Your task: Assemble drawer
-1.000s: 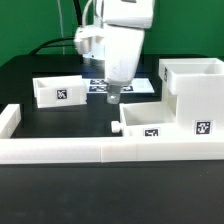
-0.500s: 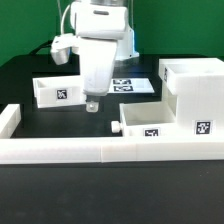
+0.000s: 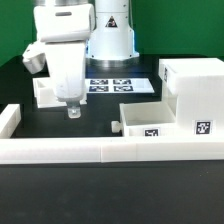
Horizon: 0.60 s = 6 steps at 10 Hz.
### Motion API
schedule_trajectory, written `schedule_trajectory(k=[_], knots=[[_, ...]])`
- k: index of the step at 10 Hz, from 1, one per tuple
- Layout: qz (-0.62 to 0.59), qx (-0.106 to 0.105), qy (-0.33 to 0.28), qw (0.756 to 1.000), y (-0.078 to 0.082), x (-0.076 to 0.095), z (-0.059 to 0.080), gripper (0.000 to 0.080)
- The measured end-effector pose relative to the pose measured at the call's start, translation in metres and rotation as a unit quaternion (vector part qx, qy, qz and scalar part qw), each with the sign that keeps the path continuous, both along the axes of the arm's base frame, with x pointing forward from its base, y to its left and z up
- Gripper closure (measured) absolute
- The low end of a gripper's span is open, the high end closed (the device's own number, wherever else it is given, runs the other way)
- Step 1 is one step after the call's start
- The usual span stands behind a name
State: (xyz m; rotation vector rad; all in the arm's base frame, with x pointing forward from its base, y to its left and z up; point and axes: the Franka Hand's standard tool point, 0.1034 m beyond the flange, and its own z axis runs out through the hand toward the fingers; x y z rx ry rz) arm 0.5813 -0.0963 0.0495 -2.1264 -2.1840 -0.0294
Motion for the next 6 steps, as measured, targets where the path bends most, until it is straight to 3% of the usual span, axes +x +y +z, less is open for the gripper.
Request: schedule_trajectory(k=[3, 6], knots=[[-0.024, 0.046, 0.012, 0.999, 0.003, -0.003, -0.012, 0.0151], [-0.039, 0.05, 0.018, 0.998, 0.025, -0.002, -0.017, 0.0151]])
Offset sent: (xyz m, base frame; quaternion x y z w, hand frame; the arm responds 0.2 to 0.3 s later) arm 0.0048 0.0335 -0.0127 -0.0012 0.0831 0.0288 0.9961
